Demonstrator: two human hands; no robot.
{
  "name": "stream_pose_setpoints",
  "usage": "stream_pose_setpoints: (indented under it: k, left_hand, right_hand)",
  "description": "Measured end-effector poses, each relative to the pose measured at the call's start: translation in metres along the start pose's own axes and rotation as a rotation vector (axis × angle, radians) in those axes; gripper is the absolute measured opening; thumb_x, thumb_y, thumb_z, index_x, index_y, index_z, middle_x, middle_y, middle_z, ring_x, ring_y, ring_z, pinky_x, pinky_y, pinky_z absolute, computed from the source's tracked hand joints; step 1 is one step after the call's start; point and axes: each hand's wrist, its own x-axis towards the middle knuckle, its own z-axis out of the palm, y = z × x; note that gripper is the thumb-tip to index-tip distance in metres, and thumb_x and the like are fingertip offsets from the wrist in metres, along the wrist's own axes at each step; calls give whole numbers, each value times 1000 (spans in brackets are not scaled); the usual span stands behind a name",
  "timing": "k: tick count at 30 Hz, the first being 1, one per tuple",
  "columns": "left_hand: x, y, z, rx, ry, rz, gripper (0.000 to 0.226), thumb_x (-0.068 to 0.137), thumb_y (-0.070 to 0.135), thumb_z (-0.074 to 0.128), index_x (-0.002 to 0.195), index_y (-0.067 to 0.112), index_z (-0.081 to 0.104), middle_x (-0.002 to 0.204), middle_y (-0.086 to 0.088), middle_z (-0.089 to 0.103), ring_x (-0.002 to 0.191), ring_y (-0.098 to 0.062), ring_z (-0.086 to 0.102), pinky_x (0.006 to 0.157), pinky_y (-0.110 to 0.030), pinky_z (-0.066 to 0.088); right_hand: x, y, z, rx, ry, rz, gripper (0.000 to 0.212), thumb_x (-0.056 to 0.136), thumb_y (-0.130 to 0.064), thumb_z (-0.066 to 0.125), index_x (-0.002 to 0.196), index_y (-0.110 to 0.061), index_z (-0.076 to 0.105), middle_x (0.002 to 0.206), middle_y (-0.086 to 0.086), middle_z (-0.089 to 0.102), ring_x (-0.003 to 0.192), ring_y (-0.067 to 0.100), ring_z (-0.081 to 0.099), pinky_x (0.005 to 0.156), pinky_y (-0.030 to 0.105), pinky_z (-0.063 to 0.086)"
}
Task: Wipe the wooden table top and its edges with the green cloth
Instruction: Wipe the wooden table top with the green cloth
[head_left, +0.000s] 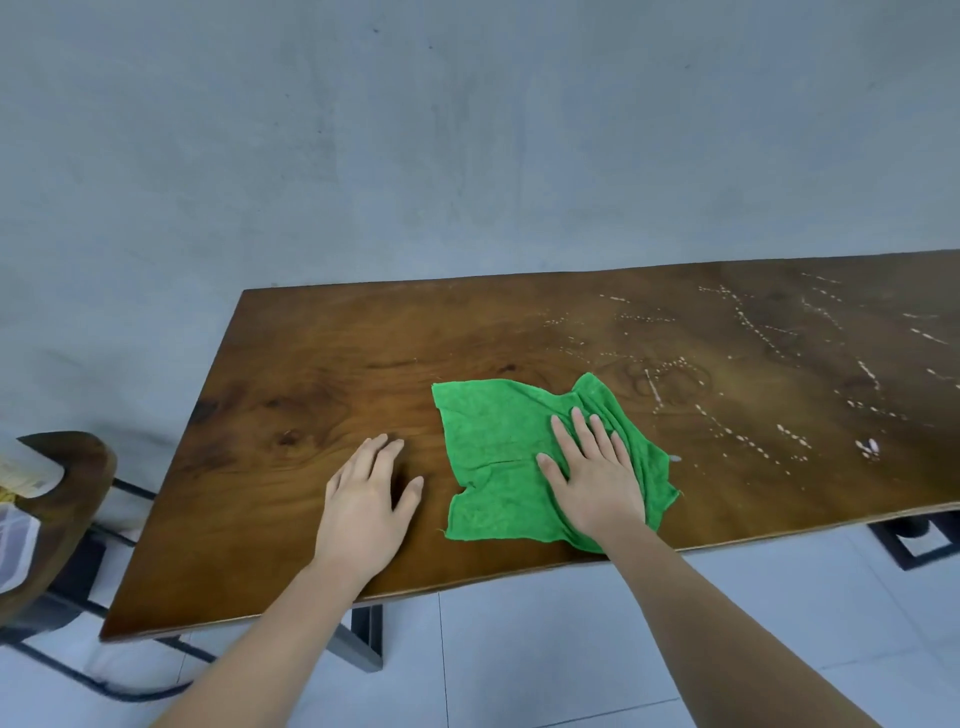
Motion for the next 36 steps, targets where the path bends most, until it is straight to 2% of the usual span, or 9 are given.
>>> stream_pose_setpoints:
  k: [7,11,17,24,31,34,36]
  left_hand:
    - [-2,23,5,10,-3,-10,66,108,63,46,165,29,46,174,3,41,162,-22,37,132,-49,29]
    - [7,52,22,22,4,-43,65,108,61,48,164,28,46,174,3,41,162,-22,35,132,-51,29]
    - [26,120,66,72,18,-88,65,108,59,53,164,26,48,173,1,43,162,-23,37,130,-50,29]
    - [41,188,104,141,21,-170,71,106,68,47,165,30,46,175,0,39,164,-26,34,133,-52,22]
    - [44,213,123,188,0,-127,82,103,82,25,169,35,39,180,4,30,168,-21,23,136,-50,15]
    - [42,210,126,203,17,-119,84,103,83,19,169,35,38,180,4,30,169,-20,21,137,-50,16]
    - [41,208,128,217,19,-117,85,103,84,15,170,36,36,181,5,29,169,-19,20,137,-50,15]
  right_hand:
    - [-3,9,-4,2,-11,-45,79,106,-81,-2,175,-44,-8,185,-8,-16,171,18,-16,139,45,-7]
    - [2,39,-6,17,3,-84,82,102,-86,-6,175,-47,-8,184,-11,-18,171,16,-18,138,43,-10]
    - [27,139,-23,18,11,-129,83,100,-88,-7,174,-49,-7,183,-13,-19,170,14,-19,138,43,-10]
    - [51,257,-49,-11,13,-115,83,101,-87,-7,174,-48,-8,183,-11,-17,170,15,-17,139,44,-6]
    - [63,321,-63,-5,16,-69,84,101,-88,-5,175,-48,-4,184,-11,-14,171,14,-14,139,44,-4]
    - [62,321,-67,3,12,-28,83,103,-85,-3,176,-45,-4,186,-10,-11,172,16,-12,140,45,-3]
    - [57,307,-67,30,35,36,76,109,-76,0,176,-41,-8,187,-5,-5,173,21,-8,140,48,0]
